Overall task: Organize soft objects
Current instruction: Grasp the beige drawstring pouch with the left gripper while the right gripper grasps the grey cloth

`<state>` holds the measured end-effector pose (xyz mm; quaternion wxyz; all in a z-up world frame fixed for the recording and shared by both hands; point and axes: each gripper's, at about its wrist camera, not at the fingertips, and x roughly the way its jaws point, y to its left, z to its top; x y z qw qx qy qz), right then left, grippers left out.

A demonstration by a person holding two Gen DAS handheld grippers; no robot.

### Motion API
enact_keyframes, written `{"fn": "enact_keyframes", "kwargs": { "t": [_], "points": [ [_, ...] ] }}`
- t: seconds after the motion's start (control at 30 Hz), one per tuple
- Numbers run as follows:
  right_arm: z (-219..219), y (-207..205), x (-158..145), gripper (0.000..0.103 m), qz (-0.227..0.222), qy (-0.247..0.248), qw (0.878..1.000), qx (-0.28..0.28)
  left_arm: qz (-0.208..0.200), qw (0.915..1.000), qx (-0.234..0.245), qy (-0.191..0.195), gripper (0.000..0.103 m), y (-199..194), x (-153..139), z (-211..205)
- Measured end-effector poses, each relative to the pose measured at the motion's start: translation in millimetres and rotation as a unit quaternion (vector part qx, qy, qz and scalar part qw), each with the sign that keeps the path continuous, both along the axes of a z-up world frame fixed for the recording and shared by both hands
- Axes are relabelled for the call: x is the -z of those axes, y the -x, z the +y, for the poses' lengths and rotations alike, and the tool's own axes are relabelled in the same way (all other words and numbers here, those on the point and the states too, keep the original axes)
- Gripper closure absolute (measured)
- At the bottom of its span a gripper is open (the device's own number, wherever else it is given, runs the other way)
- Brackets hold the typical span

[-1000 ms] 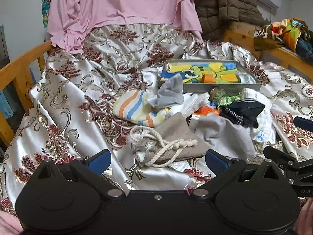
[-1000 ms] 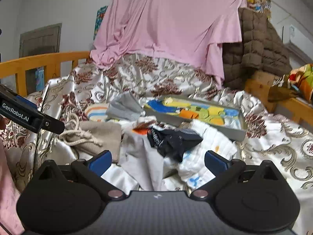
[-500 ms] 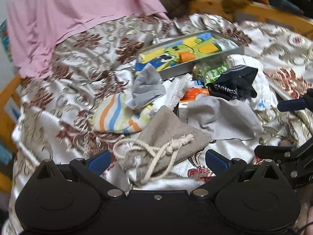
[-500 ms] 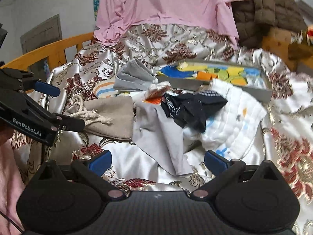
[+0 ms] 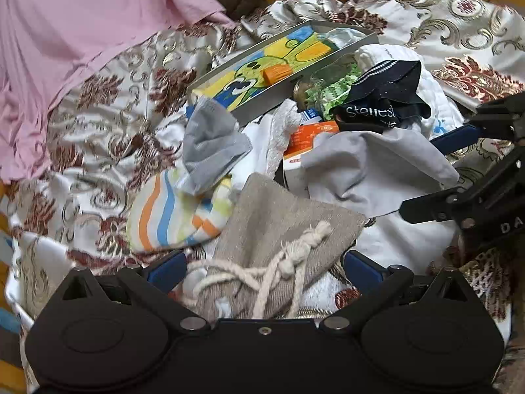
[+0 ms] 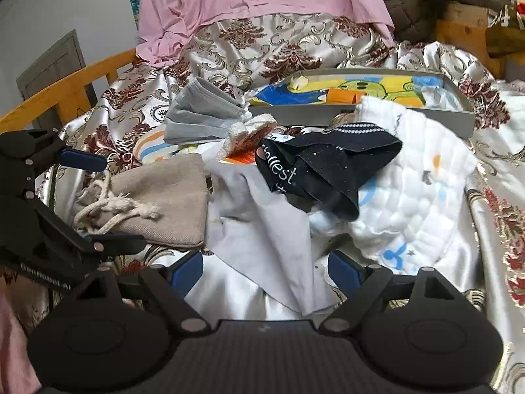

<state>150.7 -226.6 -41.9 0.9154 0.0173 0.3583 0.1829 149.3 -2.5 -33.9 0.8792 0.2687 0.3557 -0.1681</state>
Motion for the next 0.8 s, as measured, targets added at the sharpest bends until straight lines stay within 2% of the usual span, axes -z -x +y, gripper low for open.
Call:
{"fn": "enact_keyframes", "kwargs": {
  "t": [0.1, 0.27, 0.4, 0.53, 0.67, 0.73, 0.8],
  "points": [
    [2.4, -7.8, 4.1, 0.016, 0.014, -0.012, 1.0, 0.0, -0.006, 0.9999, 0.009, -0.005, 0.001, -3.3, 2.6, -1.7],
    [6.8, -15.5, 6.2, 0.016, 0.023, -0.012, 1.0, -0.003, 0.009, 0.9999, 0.009, 0.0, 0.001, -12.6, 5.6, 1.2],
    [8.8, -18.3, 6.7, 0.017, 0.025, -0.008, 1.0, -0.004, 0.027, 0.9995, 0.015, -0.012, 0.007, -14.9, 10.5, 0.3],
    [14.3, -14.0, 6.2, 0.026, 0.023, 0.019, 1.0, -0.006, 0.036, 0.9988, 0.025, -0.023, 0.016, -12.0, 15.2, -2.5],
    [19.5, -6.1, 5.9, 0.03, 0.027, 0.027, 0.999, -0.018, 0.035, 0.9988, 0.027, -0.023, 0.022, -9.7, 12.0, -2.9],
    [20.3, -3.9, 5.8, 0.044, 0.034, 0.018, 0.999, -0.032, 0.035, 0.9988, 0.024, -0.026, 0.026, -9.2, 11.4, -3.7],
    [22.2, -1.3, 4.7, 0.046, 0.037, 0.01, 0.998, -0.039, 0.037, 0.9987, 0.02, -0.031, 0.029, -8.8, 11.1, -4.6]
  ]
}}
